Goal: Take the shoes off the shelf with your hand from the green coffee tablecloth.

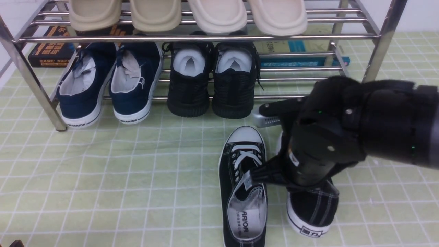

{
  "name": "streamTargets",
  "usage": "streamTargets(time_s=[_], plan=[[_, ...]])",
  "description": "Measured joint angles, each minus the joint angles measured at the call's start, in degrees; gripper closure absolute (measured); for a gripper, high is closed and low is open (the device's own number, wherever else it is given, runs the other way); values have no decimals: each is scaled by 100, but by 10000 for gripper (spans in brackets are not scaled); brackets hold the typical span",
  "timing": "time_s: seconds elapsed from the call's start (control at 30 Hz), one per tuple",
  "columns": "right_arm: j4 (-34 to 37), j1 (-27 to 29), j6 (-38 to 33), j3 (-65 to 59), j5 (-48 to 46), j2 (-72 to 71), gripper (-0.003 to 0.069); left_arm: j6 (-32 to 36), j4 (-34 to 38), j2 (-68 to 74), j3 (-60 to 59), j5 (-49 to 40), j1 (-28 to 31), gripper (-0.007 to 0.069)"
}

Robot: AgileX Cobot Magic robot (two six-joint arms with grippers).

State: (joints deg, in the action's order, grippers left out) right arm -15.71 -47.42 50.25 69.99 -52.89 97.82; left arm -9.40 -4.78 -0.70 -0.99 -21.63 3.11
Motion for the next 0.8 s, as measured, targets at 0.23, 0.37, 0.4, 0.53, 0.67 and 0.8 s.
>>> streamTargets(time_s=[0.23, 0.37, 0.4, 0.53, 0.67, 0.8], plan=[[-67, -7, 33, 0, 128, 120, 635, 0, 0, 0, 0, 0, 0, 382], [-77, -7, 116, 0, 261, 146, 631, 0, 0, 0, 0, 0, 0, 382], [-77, -7, 130, 0, 311, 151, 627, 0, 0, 0, 0, 0, 0, 382], [-96, -7, 128, 0, 415, 152, 599, 0, 0, 0, 0, 0, 0, 382], [291, -7, -26, 31, 315, 152, 464, 0, 0, 0, 0, 0, 0, 382], [745, -7, -554, 322, -167, 111, 326, 0, 0, 0, 0, 0, 0, 382]])
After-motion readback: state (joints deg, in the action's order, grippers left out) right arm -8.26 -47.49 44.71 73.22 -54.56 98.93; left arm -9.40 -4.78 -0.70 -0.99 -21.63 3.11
